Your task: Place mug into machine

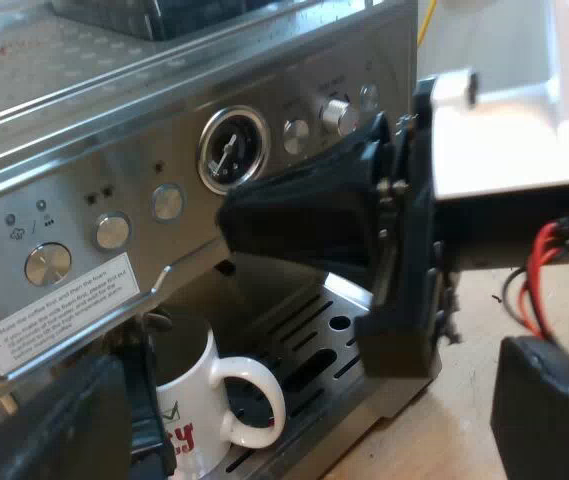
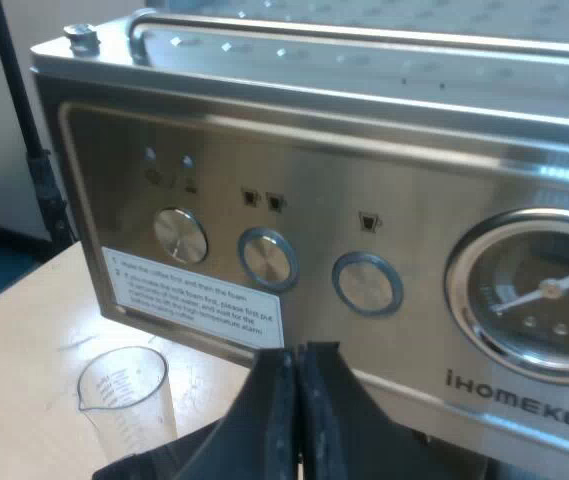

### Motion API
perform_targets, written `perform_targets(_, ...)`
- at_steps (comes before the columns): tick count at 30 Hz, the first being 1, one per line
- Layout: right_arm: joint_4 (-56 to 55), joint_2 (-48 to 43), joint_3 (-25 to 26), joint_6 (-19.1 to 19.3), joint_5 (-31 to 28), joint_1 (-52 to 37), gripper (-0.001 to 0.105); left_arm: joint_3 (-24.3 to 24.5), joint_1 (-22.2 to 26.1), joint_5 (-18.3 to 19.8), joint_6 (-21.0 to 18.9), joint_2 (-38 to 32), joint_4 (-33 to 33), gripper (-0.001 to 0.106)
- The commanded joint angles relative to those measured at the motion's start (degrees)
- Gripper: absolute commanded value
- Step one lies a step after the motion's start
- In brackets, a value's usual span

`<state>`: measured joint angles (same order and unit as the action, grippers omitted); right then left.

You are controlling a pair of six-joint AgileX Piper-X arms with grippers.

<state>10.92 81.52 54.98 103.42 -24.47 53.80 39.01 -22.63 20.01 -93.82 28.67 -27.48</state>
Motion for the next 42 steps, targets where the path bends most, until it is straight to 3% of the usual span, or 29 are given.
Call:
perform_targets(1,0.9,1.1,1.7,0.5,1.2,-0.7,0.000,0.1,-0.3,0.3,-0.2,0.6,0.8,0.085)
perform_targets(14,0.9,5.6,5.3,0.9,1.2,-2.0,0.000,0.1,-0.3,0.3,-0.2,0.6,0.8,0.085)
perform_targets(27,2.7,5.7,5.3,0.9,-1.5,-2.6,0.000,0.1,-0.3,0.3,-0.2,0.6,0.8,0.085)
perform_targets(42,2.6,7.0,5.3,0.2,0.8,-3.6,0.000,0.1,-0.3,0.3,-0.2,0.6,0.8,0.085)
